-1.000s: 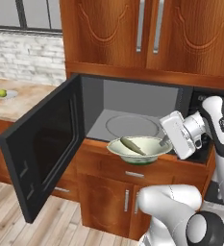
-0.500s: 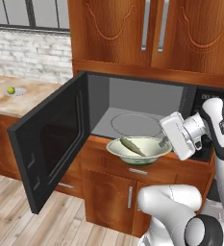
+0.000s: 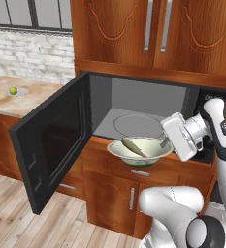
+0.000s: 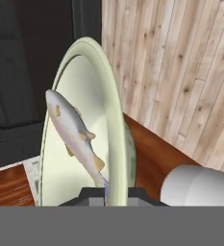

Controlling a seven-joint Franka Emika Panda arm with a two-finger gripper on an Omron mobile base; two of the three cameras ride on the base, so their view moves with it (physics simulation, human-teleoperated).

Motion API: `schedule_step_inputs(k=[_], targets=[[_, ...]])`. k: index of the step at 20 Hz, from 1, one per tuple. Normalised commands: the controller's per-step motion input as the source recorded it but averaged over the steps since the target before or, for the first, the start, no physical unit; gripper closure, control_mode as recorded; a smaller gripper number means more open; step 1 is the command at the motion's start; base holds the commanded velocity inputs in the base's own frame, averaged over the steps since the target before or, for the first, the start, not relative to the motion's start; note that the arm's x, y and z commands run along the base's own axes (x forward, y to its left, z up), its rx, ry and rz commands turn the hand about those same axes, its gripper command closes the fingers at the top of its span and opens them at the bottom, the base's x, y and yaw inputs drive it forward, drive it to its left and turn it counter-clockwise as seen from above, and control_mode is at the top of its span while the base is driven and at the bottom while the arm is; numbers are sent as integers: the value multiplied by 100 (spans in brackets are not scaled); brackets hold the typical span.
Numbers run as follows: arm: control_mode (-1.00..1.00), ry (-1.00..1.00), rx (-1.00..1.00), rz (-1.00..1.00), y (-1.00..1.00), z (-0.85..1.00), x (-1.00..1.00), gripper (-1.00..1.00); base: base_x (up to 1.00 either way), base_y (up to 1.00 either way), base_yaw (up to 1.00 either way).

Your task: Remove the pear from the bowl and place it on the small plate. Then place the bowl with only the fish in the microwave, close the door, and press the start button to microwave the fish.

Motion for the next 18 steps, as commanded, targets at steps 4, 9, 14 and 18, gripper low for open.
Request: schedule_step_inputs(k=[4,9,14,18], targets=[[-100,-9,0,-36,5,-7,63,100,0,0,0],[-100,-9,0,-53,-12,-1,64,100,0,0,0],[-100,-10,-7,-53,0,-27,64,100,0,0,0],[-100,-7,-26,-44,1,-36,52,100,0,0,0]])
